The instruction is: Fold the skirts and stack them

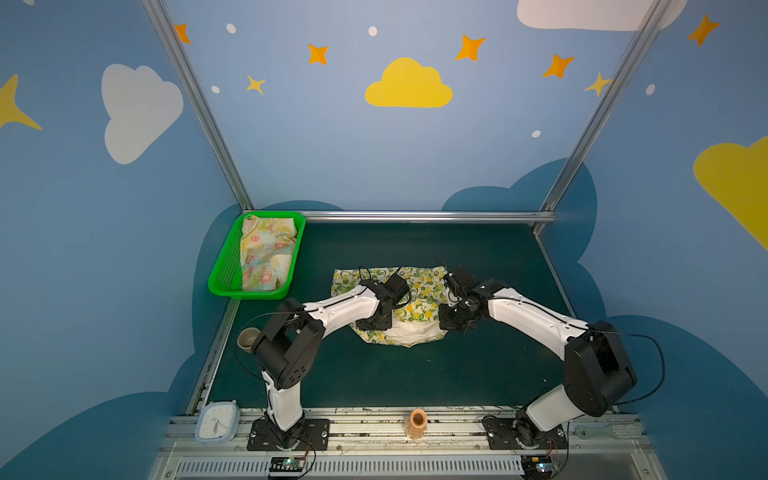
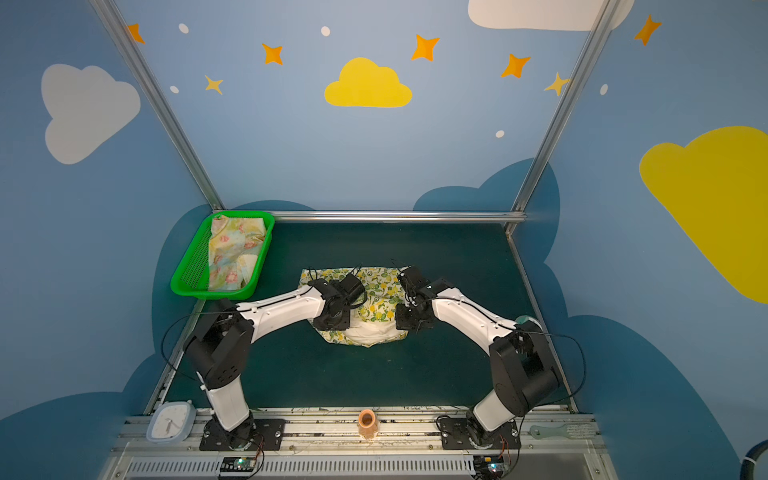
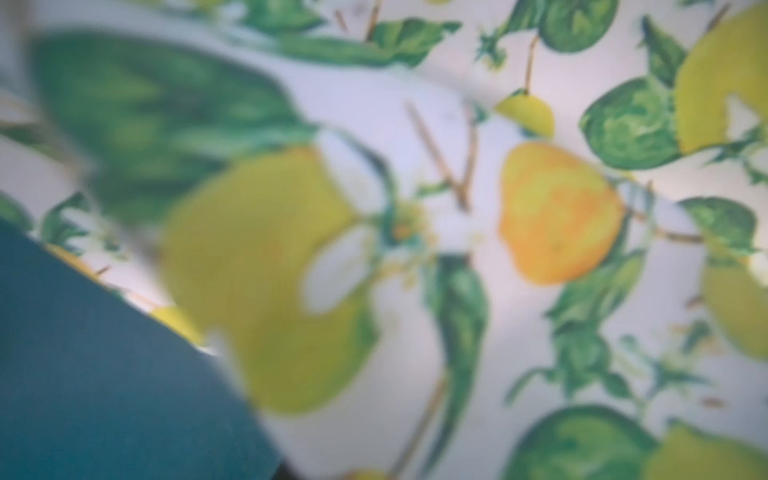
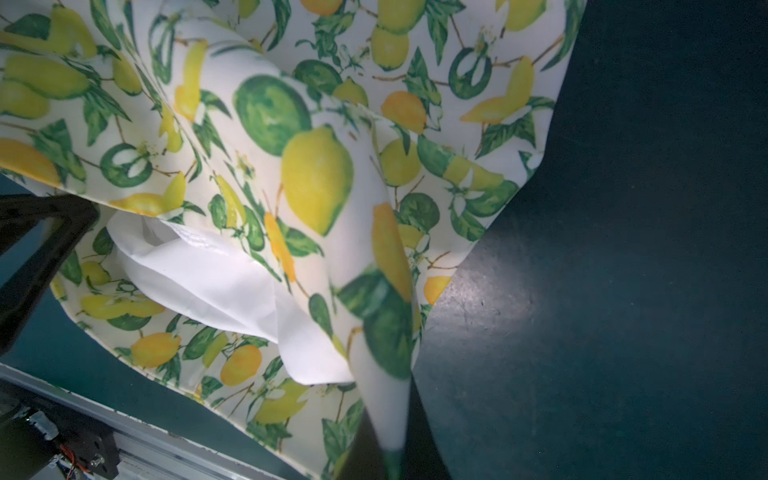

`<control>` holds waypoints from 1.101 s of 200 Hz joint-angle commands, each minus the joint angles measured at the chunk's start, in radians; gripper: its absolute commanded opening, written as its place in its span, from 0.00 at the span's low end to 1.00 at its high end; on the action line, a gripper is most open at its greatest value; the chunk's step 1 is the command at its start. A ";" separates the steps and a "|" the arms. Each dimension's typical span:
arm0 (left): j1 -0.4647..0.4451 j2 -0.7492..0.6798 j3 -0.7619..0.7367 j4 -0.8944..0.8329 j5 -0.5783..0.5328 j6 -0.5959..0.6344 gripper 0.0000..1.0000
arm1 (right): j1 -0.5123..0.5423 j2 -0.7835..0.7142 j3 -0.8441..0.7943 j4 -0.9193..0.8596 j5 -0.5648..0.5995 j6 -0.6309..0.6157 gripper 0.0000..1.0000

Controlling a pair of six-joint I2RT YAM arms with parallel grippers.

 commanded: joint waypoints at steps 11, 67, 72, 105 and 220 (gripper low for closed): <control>0.019 0.021 0.010 0.005 0.012 0.023 0.04 | -0.013 -0.022 -0.011 0.001 -0.025 0.004 0.00; 0.126 -0.135 0.101 -0.075 0.024 0.048 0.04 | -0.105 -0.033 0.120 -0.035 -0.101 -0.025 0.00; 0.145 -0.151 0.135 -0.090 0.022 0.060 0.04 | -0.120 -0.027 0.158 -0.047 -0.110 -0.033 0.00; 0.269 -0.186 0.403 -0.116 -0.009 0.141 0.04 | -0.217 0.048 0.482 -0.079 -0.113 -0.115 0.00; 0.339 -0.377 0.262 0.065 0.068 0.138 0.04 | -0.289 -0.078 0.364 0.161 -0.168 -0.177 0.00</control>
